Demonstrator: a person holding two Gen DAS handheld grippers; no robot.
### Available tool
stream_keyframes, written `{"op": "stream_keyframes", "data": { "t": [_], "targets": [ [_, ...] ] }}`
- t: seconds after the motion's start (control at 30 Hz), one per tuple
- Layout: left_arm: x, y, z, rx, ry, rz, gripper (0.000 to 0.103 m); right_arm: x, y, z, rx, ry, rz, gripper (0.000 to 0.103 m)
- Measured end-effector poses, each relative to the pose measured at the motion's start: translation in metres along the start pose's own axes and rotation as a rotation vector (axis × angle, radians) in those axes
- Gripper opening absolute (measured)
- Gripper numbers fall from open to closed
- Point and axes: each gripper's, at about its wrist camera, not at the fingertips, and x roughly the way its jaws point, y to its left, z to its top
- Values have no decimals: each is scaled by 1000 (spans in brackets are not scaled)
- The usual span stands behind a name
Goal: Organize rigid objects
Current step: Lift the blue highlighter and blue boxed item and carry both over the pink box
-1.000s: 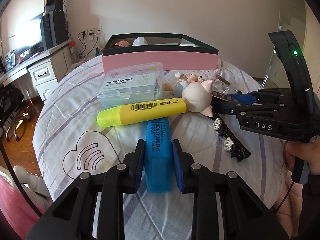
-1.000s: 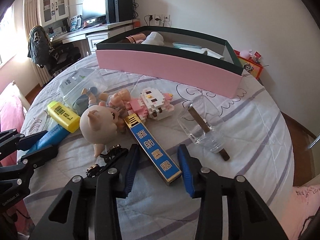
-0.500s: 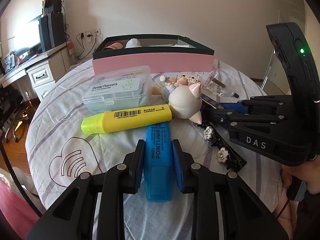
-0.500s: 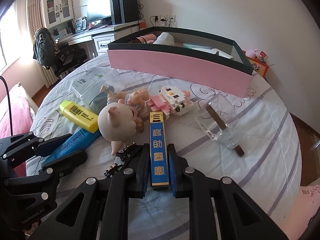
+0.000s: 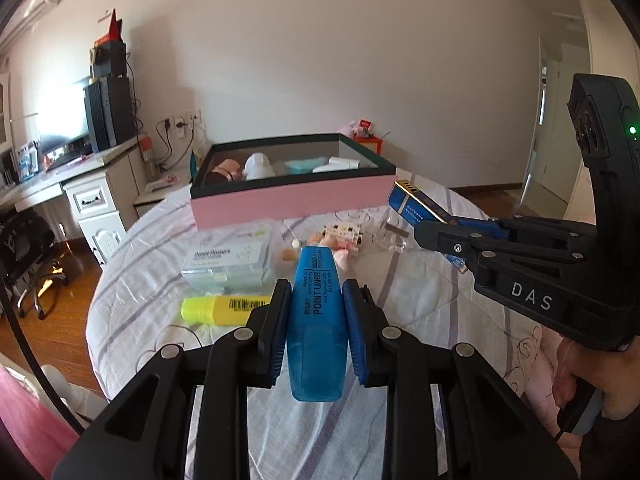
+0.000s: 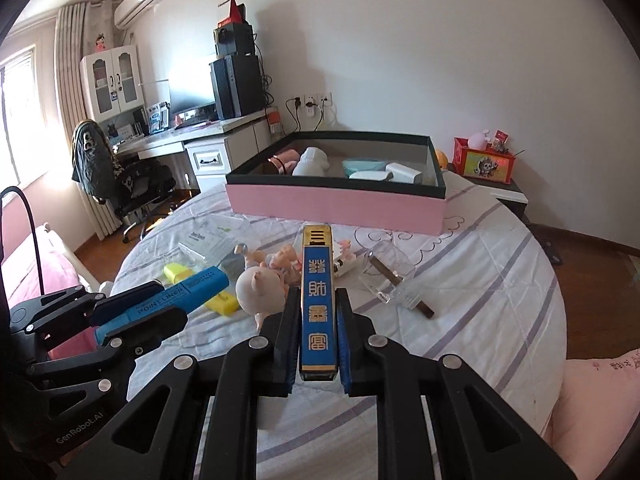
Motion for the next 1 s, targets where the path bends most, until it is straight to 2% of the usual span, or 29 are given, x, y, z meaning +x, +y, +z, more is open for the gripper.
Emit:
{"op": "stream_keyframes", "data": {
  "t": [0.23, 0.47, 0.73, 0.9, 1.0],
  "targets": [
    [-27, -11, 38, 33, -158, 131, 27, -30, 11, 21, 5, -148, 1, 16],
    [-42, -17, 73, 23, -264, 171, 27, -44, 19, 47, -11, -222, -12, 16],
    [-22, -11, 92, 15, -266, 178, 27, -34, 12, 70, -22, -225, -17, 16],
    [9, 1, 108, 20, -234, 155, 27, -10, 2, 89, -31, -202, -14, 16],
    [41, 16, 126, 10, -195, 127, 27, 17, -7, 106, -40, -166, -15, 16]
  ]
}}
